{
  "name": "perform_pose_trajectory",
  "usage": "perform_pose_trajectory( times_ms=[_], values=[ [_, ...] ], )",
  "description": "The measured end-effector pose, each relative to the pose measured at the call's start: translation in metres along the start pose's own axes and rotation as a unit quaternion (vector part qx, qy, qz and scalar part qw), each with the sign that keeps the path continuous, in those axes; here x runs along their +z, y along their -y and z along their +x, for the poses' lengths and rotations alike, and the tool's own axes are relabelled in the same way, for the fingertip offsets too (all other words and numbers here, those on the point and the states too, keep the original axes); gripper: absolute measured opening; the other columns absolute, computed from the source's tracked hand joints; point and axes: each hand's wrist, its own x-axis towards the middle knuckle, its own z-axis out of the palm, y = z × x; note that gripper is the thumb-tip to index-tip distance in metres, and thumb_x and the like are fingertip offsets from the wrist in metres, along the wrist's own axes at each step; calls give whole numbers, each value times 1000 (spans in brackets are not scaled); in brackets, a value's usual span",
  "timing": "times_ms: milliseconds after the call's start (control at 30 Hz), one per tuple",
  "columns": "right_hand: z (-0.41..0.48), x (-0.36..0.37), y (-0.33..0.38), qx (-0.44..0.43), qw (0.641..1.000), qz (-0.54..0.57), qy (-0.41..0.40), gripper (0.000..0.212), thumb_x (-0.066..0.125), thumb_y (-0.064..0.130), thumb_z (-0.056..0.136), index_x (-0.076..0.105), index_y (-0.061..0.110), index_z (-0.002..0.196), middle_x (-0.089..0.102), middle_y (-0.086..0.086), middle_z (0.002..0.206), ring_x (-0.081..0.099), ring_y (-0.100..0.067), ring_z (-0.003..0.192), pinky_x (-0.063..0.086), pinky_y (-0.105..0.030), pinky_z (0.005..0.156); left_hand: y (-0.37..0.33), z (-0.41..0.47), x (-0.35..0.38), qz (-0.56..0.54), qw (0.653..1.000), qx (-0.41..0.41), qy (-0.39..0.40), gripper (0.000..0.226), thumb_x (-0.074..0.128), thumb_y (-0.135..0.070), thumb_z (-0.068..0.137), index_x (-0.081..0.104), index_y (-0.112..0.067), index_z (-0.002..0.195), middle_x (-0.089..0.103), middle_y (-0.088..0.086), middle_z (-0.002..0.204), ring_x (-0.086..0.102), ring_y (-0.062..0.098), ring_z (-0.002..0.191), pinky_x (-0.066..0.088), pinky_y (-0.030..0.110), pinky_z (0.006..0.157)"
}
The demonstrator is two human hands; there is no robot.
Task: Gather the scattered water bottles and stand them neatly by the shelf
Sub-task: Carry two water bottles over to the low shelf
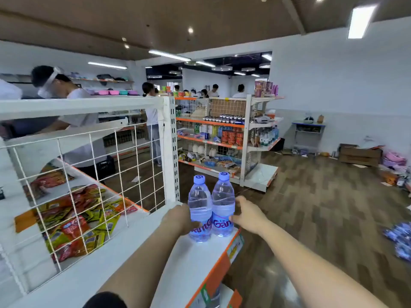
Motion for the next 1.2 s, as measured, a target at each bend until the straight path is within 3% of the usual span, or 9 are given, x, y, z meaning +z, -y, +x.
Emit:
perform_pose_trajectory(
  times_ms=[67,267,367,567,733,833,933,1067,1200],
  values=[
    [9,7,3,0,999,53,5,55,70,24,79,43,14,126,59,-5,125,59,-25,113,48,-31,82,1,8,3,-63,998,15,-23,57,67,-36,79,49,-18,130,54,9,131,55,28,116,45,33,93],
    [41,36,-7,18,983,183,-12,72,77,37,47,55,23,113,68,6,106,66,-17,101,56,-40,86,11,25,14,-312,950,-9,-34,76,85,-24,54,48,-17,120,64,0,112,63,24,104,50,30,86],
    [44,25,-2,34,973,222,-43,50,83,21,61,52,24,101,62,8,100,61,-14,98,50,-33,88,8,39,11,-321,946,6,-36,69,86,-22,56,51,-16,115,64,-2,104,63,20,95,48,29,80],
    [72,-23,-52,58,974,202,-85,82,79,45,46,55,20,120,67,5,112,65,-17,103,55,-38,89,-51,83,-2,-346,936,60,-25,71,87,-29,51,52,-14,110,63,-2,105,61,17,93,47,29,79],
    [71,-81,-114,94,961,220,-136,69,83,31,53,59,20,116,71,3,110,68,-16,99,55,-38,90,-135,131,12,-344,931,119,21,66,87,-30,55,52,-18,110,62,-3,107,62,17,95,49,29,80],
    [78,-114,-162,103,953,232,-165,52,83,24,57,57,22,102,69,6,103,67,-14,96,54,-35,90,-193,163,24,-339,927,156,43,60,86,-24,59,56,-19,110,66,-2,108,64,18,98,49,28,83],
    [89,-145,-219,95,950,235,-180,37,78,5,70,56,33,82,67,8,88,64,-9,81,54,-28,82,-256,200,42,-311,926,206,66,43,85,-21,62,53,-28,91,68,2,106,65,19,97,50,29,86],
    [110,-191,-303,116,939,251,-206,36,80,4,67,60,31,81,69,1,93,66,-16,87,55,-33,86,-345,258,74,-298,921,232,94,58,86,-29,58,54,-18,105,66,-1,106,62,16,94,46,24,79],
    [130,-231,-388,134,938,239,-213,52,76,35,47,69,23,97,76,-1,99,72,-19,92,56,-46,88,-427,306,104,-297,914,252,115,87,79,-52,34,60,-15,110,71,-3,104,68,14,95,54,30,83]
  ],
)
